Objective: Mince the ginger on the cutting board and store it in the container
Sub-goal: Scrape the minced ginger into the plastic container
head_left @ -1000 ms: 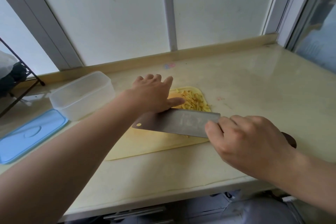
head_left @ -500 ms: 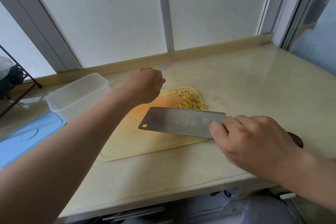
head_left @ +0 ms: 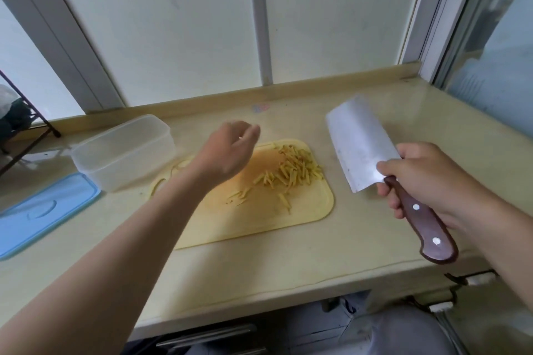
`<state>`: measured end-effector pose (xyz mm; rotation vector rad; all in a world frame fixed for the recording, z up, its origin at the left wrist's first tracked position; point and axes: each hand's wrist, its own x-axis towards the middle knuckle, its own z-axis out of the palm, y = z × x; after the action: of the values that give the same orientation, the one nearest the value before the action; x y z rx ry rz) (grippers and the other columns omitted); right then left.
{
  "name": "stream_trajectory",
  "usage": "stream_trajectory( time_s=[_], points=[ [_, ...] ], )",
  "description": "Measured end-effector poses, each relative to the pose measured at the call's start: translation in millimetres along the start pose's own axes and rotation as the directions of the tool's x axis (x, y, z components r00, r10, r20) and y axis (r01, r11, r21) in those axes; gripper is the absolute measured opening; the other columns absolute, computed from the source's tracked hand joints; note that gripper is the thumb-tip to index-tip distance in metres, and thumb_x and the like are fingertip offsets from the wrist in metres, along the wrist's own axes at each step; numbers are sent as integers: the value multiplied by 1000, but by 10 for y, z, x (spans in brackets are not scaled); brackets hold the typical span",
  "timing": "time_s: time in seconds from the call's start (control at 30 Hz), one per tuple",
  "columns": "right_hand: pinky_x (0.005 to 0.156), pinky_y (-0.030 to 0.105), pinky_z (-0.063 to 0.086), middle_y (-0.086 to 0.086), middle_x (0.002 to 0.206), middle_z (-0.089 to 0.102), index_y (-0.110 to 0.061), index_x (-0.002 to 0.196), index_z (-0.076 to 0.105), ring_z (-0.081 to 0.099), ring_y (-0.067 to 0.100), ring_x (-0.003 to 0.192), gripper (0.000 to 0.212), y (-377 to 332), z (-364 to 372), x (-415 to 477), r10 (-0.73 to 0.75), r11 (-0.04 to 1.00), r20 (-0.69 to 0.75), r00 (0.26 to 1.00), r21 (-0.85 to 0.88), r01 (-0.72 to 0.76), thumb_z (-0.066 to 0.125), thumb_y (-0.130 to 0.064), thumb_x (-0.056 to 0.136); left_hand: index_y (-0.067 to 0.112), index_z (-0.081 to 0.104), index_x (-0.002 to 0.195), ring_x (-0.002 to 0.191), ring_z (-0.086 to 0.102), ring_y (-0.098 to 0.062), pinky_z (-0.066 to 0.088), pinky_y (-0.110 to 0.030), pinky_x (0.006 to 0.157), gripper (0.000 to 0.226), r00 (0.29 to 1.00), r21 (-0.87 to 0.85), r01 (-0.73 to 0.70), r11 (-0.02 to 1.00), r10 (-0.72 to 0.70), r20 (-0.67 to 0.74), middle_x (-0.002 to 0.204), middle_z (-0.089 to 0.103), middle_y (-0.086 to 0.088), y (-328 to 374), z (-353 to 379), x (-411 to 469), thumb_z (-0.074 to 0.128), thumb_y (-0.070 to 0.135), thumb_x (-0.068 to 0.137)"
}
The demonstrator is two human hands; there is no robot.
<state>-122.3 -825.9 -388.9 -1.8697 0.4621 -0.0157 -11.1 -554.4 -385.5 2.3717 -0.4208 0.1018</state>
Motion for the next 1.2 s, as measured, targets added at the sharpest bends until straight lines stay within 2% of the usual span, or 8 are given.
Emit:
stream_trajectory(
  time_s=[0.07,0.13,0.2,0.3,0.4,0.53,1.2],
  points=[
    [42,30,45,19,67,58,12,108,57,48,21,41,16,87,-37,37,61,997,30,998,55,-62,53,-1,98,12,63,126,109,58,-20,44,-32,88,44,997,80,-28,996,22,74,121,63,-2,-39,106,-61,39,43,105],
    [41,29,44,18,65,58,9,106,57,48,20,41,13,141,-30,61,91,993,61,994,71,-96,53,0,99,16,52,141,122,53,-22,43,-36,100,52,992,141,-19,990,1,127,137,55,-4,-108,173,-116,38,50,103],
    [40,28,43,16,61,57,2,100,58,47,20,40,6,169,1,82,100,991,91,991,84,-107,52,0,99,21,41,149,131,48,-22,40,-39,109,60,986,184,-2,983,-28,164,150,44,-5,-170,214,-191,37,56,101],
    [40,28,43,15,61,58,-1,94,58,47,20,41,8,179,54,127,97,991,120,988,83,-108,52,0,100,25,26,156,144,34,-25,29,-43,118,70,974,301,-16,954,-53,220,161,29,-2,-224,257,-312,35,64,98],
    [39,28,43,16,62,58,-2,95,57,47,20,40,7,170,97,157,101,991,126,987,73,-111,52,-1,100,24,16,159,150,22,-24,18,-40,122,75,968,397,-22,917,-79,237,164,21,-4,-283,282,-377,31,64,98],
    [40,28,43,16,62,58,-4,93,55,47,20,40,8,144,131,163,101,991,137,985,71,-112,53,-1,100,22,12,160,151,16,-21,12,-37,122,75,972,398,-30,917,-66,226,166,17,-2,-320,290,-427,27,63,99],
    [40,27,42,14,58,57,-7,86,48,46,20,39,15,44,228,183,123,991,170,978,39,-131,52,0,99,21,10,161,153,12,-19,9,-38,124,76,975,422,-48,905,-50,218,167,15,-3,-334,297,-456,23,64,100]
  ],
)
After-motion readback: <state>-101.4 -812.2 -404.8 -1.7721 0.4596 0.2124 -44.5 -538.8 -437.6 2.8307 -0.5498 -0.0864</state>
